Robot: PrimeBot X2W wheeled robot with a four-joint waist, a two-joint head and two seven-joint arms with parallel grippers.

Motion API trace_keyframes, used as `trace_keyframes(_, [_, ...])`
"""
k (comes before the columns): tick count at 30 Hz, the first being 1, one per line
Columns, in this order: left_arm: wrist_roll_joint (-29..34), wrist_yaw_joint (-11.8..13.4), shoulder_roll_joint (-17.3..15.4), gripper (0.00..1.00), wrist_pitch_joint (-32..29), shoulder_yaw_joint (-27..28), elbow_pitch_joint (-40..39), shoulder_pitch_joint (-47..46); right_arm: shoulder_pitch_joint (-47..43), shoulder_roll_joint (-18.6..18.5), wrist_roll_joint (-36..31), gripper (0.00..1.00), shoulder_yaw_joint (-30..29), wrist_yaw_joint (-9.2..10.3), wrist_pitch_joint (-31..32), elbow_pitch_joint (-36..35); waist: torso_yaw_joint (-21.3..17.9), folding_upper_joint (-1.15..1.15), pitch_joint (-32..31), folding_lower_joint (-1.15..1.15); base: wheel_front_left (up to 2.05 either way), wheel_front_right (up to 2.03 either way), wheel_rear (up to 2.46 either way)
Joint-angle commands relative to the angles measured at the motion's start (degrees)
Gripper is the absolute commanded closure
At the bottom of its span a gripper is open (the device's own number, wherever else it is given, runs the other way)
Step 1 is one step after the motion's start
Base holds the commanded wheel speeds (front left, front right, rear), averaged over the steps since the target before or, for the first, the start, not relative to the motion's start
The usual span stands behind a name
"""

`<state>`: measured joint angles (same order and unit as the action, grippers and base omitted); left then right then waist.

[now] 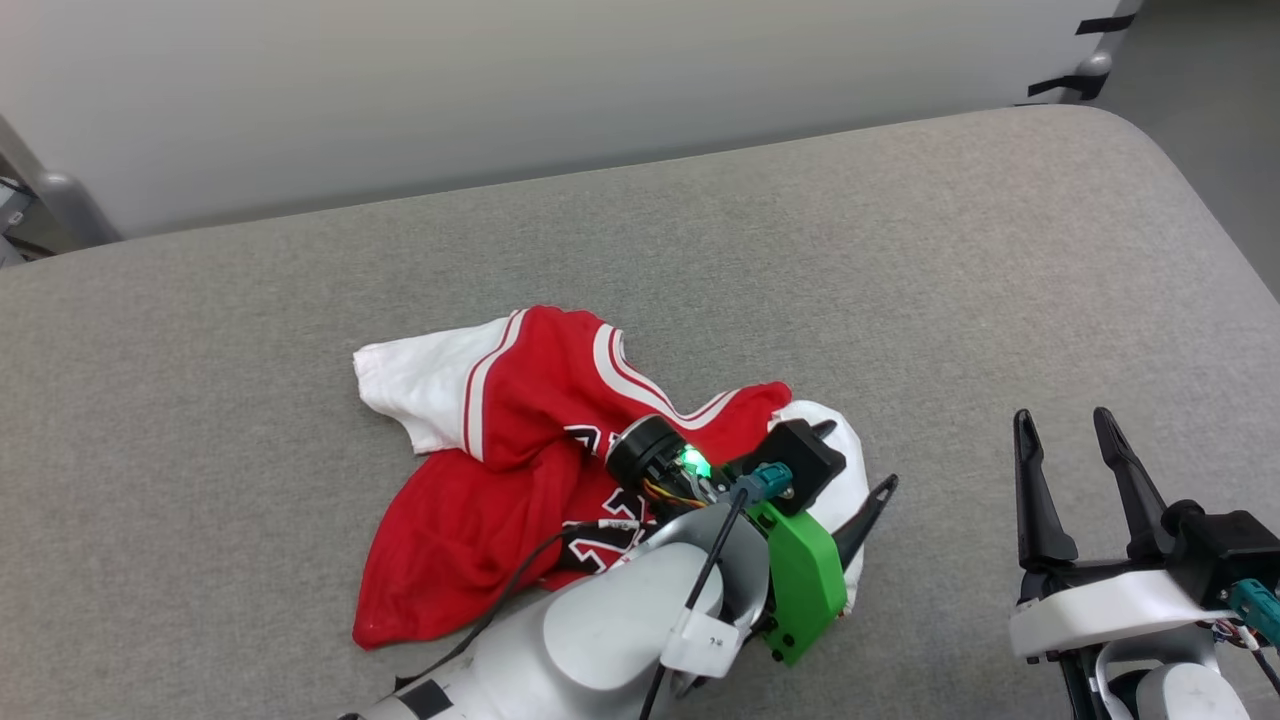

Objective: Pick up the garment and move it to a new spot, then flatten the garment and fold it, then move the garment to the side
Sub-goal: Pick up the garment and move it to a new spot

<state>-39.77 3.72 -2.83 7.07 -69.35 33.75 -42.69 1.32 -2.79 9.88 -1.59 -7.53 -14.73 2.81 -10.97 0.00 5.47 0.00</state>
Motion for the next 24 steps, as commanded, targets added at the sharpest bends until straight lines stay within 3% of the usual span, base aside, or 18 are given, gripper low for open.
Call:
trace_keyframes(1, [-1.11, -0.33, -0.06, 0.00, 0.39, -0.43, -0.53, -0.90, 0.21, -0.09, 0.40, 0.00, -0.27, 0.04, -0.27, 0.36, 2.05, 0.00, -1.37, 0.00, 0.00, 0.00, 0.00])
trace_keyframes(5, [-3.59, 1.35, -0.06, 0.00, 2.55, -0.04, 0.20, -2.06, 0.10, -0.09, 0.32, 0.00, -0.53, 0.04, -0.27, 1.09, 5.21, 0.00, -3.02, 0.00, 0.00, 0.00, 0.00])
trace_keyframes(10, [-5.89, 2.61, -1.27, 0.00, 5.57, 4.27, 5.13, -3.16, -0.72, -0.09, -0.21, 0.00, -0.93, 0.04, -0.27, 1.29, 9.00, 0.00, -4.53, 0.00, 0.00, 0.00, 0.00])
trace_keyframes(16, [-7.22, 3.18, -8.80, 0.00, 7.77, 11.79, 4.50, -1.49, -2.27, -0.09, -1.02, 0.00, -1.77, 0.04, -0.27, 1.33, 12.76, 0.00, -5.82, 0.00, 0.00, 0.00, 0.00])
trace_keyframes(21, [-4.58, 3.53, -16.33, 0.00, 7.90, 22.33, -6.75, 5.70, -3.37, -0.09, -1.37, 0.00, -2.22, 0.04, -0.27, 1.07, 14.71, 0.00, -6.09, 0.00, 0.00, 0.00, 0.00])
trace_keyframes(24, [-2.86, 3.53, -19.10, 0.00, 7.91, 27.89, -13.56, 12.64, -3.85, -0.09, -1.40, 0.00, -2.25, 0.04, -0.27, 1.04, 15.35, 0.00, -6.18, 0.00, 0.00, 0.00, 0.00])
